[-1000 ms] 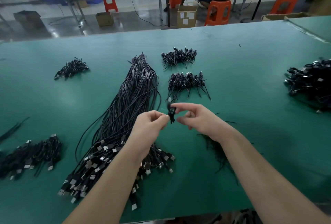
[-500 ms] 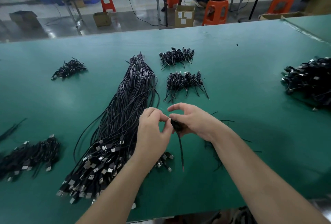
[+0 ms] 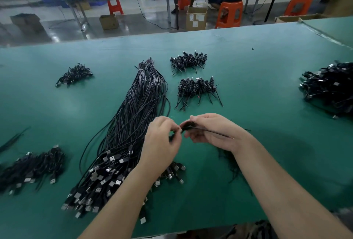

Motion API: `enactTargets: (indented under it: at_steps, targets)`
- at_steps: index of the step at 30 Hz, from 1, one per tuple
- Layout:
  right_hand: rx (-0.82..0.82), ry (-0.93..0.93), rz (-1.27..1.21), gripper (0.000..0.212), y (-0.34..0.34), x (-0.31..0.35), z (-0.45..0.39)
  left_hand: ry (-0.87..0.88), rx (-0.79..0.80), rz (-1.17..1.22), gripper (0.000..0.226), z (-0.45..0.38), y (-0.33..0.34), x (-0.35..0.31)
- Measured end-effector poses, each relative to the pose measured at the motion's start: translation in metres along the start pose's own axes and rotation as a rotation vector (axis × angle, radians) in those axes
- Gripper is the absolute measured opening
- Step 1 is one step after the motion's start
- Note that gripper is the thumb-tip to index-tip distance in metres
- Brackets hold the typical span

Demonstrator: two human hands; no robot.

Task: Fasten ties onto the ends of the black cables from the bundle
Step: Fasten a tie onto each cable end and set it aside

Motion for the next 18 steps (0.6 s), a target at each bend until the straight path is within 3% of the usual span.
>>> enactTargets:
  at_steps: [2, 5, 9, 18]
  targets:
    - [0.075, -0.127, -0.013, 0.021, 0.005, 0.008, 0.004, -0.336, -0.060, 0.282, 0.013, 0.007, 0.002, 0.033]
    - [-0.114, -0.289, 0.196, 0.027, -0.002, 0.018, 0.005, -0.586, -0.120, 0.597, 0.012, 0.016, 0.012, 0.053]
    - [-0.316, -0.373, 0.325, 0.019, -0.010, 0.028, 0.008, -0.675, -0.097, 0.859, 0.014, 0.021, 0.029, 0.049]
    - [-0.362, -0.411, 0.312, 0.019, -0.010, 0.027, 0.009, -0.825, -0.130, 0.919, 0.009, 0.030, 0.043, 0.050]
Point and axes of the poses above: each hand's wrist, its own z-axis away from the middle knuckle, its own y-axis out of the palm, x = y × z, the point moved 10 cm from there along -z, towards the middle knuckle, and after that the axes turned 9 degrees about y, right-handed, at the moved point
